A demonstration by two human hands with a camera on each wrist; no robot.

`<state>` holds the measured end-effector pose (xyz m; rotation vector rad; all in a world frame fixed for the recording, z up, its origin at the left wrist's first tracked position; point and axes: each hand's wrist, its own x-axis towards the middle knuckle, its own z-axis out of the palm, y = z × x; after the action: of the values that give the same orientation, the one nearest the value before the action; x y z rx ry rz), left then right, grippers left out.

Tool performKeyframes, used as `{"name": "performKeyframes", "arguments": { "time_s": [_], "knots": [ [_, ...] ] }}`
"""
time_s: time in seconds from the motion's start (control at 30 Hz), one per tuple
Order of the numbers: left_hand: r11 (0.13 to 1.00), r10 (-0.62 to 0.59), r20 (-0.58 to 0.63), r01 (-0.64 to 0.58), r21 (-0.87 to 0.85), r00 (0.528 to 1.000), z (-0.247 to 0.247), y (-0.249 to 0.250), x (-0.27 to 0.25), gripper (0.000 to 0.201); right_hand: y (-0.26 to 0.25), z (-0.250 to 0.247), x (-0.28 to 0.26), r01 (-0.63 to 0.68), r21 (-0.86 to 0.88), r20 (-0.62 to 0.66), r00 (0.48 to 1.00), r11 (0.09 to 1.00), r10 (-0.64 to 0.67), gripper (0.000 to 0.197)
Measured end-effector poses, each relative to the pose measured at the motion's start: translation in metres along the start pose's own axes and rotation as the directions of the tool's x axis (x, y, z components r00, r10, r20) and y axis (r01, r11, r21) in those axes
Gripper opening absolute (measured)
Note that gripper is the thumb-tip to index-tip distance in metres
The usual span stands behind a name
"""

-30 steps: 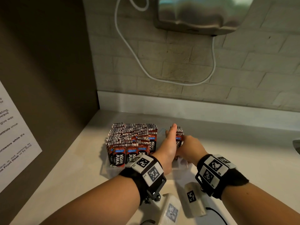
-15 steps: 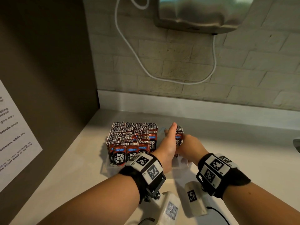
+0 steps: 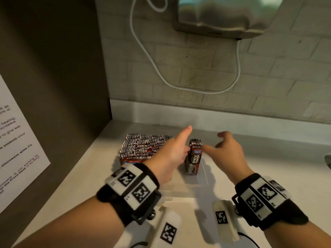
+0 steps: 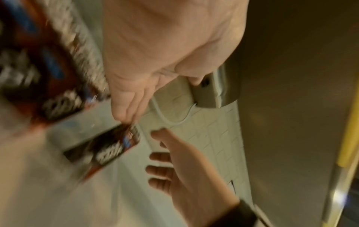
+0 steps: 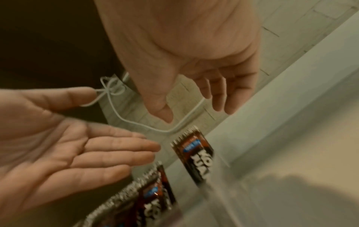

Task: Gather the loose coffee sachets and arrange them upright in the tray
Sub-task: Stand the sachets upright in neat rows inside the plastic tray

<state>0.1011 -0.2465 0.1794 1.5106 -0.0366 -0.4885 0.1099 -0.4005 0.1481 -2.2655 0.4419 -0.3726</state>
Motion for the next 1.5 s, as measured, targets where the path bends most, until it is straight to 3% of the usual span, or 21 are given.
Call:
{"name": "performKeyframes", "arguments": {
  "time_s": [0.1,0.13,0.2,0.33,0.53,0.63,0.83,1.0,1.2,1.37,1.5],
  "knots": [
    [0.974,0.204,-0.099,-0.193,0.117,0.974,-0.028,0.015,-0.022,0.024,-0.019,-0.005,-0.013,0.115,0.185,-0.059,0.993,0.976,-0.106,0.035],
    [0.944,0.290,-0.153,-0.256,0.207,0.945,-0.040,0.013,-0.025,0.013,-0.024,-0.003,-0.018,0.143,0.222,-0.016,0.990,0.965,-0.143,0.025],
    [0.850,0.418,-0.219,-0.295,0.436,0.882,-0.065,0.005,-0.028,0.013,-0.033,0.007,-0.029,0.149,0.265,0.146,0.970,0.953,-0.192,0.017],
    [0.702,0.445,-0.276,-0.141,0.698,0.852,-0.100,-0.023,-0.030,0.026,-0.037,0.039,-0.041,0.137,0.164,0.426,0.883,0.977,-0.195,0.026],
    [0.466,0.476,-0.229,-0.023,0.884,0.849,-0.111,-0.052,-0.026,0.043,-0.037,0.068,-0.043,0.128,0.145,0.440,0.880,0.981,-0.179,0.033],
    [0.384,0.475,-0.210,0.014,0.923,0.855,-0.106,-0.051,-0.024,0.042,-0.039,0.074,-0.043,0.119,0.174,0.432,0.883,0.978,-0.184,0.035],
    [0.387,0.466,-0.218,0.024,0.922,0.858,-0.103,-0.051,-0.021,0.028,-0.040,0.078,-0.044,0.054,0.284,0.453,0.872,0.957,-0.184,0.040],
    [0.432,0.490,-0.200,-0.037,0.901,0.849,-0.100,-0.052,-0.020,0.021,-0.038,0.083,-0.046,0.084,0.315,0.457,0.860,0.946,-0.228,0.037],
    [0.473,0.497,-0.193,-0.078,0.878,0.846,-0.104,-0.054,-0.018,0.022,-0.038,0.093,-0.045,0.132,0.341,0.416,0.867,0.931,-0.275,0.024],
    [0.476,0.515,-0.210,-0.074,0.876,0.831,-0.108,-0.053,-0.018,0.024,-0.041,0.102,-0.042,0.207,0.328,0.399,0.854,0.922,-0.334,0.023],
    [0.465,0.504,-0.219,-0.049,0.884,0.836,-0.115,-0.053,-0.020,0.039,-0.042,0.101,-0.039,0.153,0.338,0.417,0.860,0.929,-0.294,0.024]
  ]
}}
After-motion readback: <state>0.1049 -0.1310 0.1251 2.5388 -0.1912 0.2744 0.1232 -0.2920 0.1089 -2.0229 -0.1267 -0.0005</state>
